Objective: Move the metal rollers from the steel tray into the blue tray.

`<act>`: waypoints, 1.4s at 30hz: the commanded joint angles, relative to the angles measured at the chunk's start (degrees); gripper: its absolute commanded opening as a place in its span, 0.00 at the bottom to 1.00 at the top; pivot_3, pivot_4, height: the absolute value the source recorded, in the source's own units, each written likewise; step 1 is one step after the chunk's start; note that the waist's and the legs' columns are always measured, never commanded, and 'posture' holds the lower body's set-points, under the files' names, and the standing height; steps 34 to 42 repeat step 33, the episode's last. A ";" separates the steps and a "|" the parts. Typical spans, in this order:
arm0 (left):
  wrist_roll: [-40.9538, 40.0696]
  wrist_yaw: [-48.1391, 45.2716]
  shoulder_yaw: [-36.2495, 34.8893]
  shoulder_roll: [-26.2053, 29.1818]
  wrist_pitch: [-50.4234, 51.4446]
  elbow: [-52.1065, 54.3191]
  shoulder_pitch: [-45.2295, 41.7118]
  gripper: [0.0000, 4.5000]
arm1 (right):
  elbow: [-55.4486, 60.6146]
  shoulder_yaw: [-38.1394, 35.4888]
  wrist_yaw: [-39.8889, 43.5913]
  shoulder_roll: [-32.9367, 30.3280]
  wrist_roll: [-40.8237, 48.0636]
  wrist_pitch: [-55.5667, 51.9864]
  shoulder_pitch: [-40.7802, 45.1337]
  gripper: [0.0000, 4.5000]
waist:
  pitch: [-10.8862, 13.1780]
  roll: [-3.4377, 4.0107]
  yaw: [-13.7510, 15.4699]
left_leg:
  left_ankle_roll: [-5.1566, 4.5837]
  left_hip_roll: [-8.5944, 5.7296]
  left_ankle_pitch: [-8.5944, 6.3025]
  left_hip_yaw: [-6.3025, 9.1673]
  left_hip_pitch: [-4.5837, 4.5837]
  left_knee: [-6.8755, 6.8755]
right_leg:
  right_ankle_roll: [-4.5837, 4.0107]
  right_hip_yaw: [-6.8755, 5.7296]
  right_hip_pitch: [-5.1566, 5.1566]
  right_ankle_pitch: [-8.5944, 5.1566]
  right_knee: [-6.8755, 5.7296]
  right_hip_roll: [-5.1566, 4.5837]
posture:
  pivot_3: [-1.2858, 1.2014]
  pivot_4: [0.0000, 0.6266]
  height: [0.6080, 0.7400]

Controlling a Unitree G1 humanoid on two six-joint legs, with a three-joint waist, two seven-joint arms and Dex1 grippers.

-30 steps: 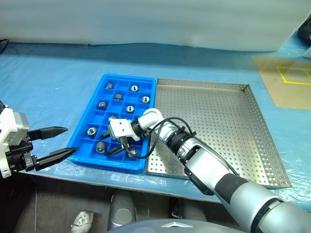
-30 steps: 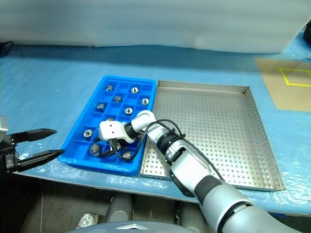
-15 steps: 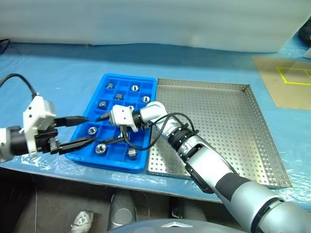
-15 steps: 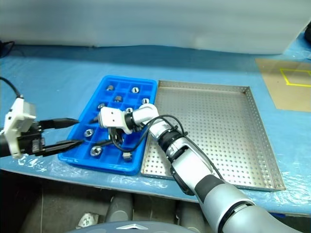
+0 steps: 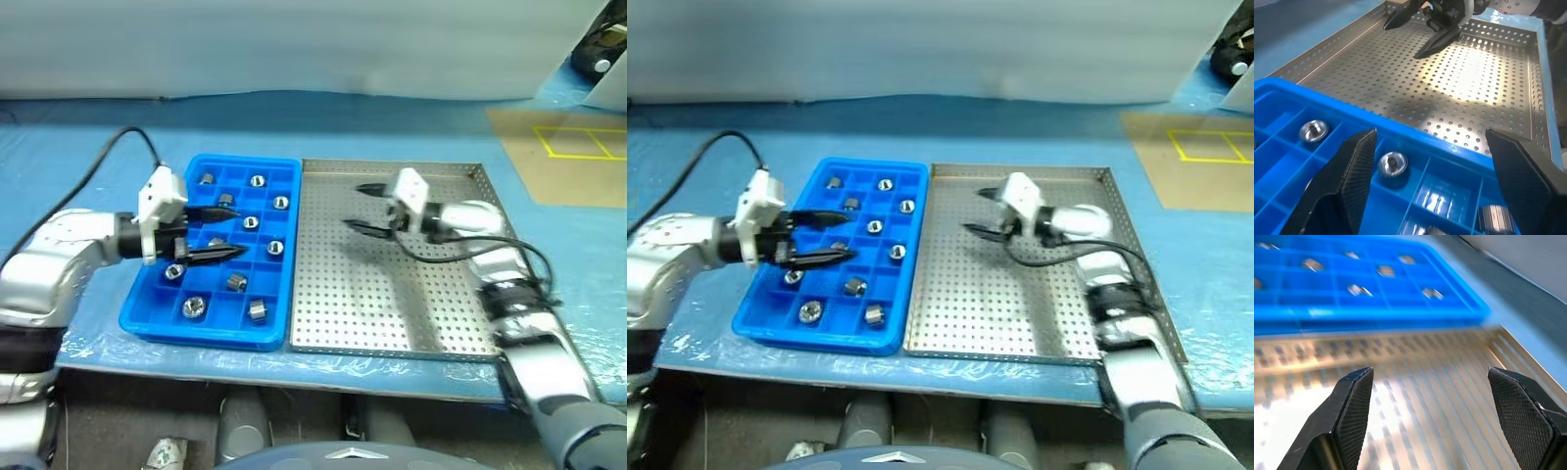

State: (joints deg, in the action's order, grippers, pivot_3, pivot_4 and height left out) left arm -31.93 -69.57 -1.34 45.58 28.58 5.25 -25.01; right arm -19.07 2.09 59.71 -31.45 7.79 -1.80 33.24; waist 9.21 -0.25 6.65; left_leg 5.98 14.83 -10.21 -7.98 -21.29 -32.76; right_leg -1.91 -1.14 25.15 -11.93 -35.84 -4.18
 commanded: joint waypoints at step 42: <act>7.08 0.43 4.21 -12.37 -7.10 -9.17 -5.80 0.83 | 17.80 -4.59 -8.94 -2.00 8.94 -11.54 -5.97 0.86 | 0.00 0.02 -3.61 | -0.26 -0.14 -0.14 -0.55 0.26 0.03 | 0.28 0.61 -0.03 0.18 0.19 -0.04 | 0.51 0.24 1.00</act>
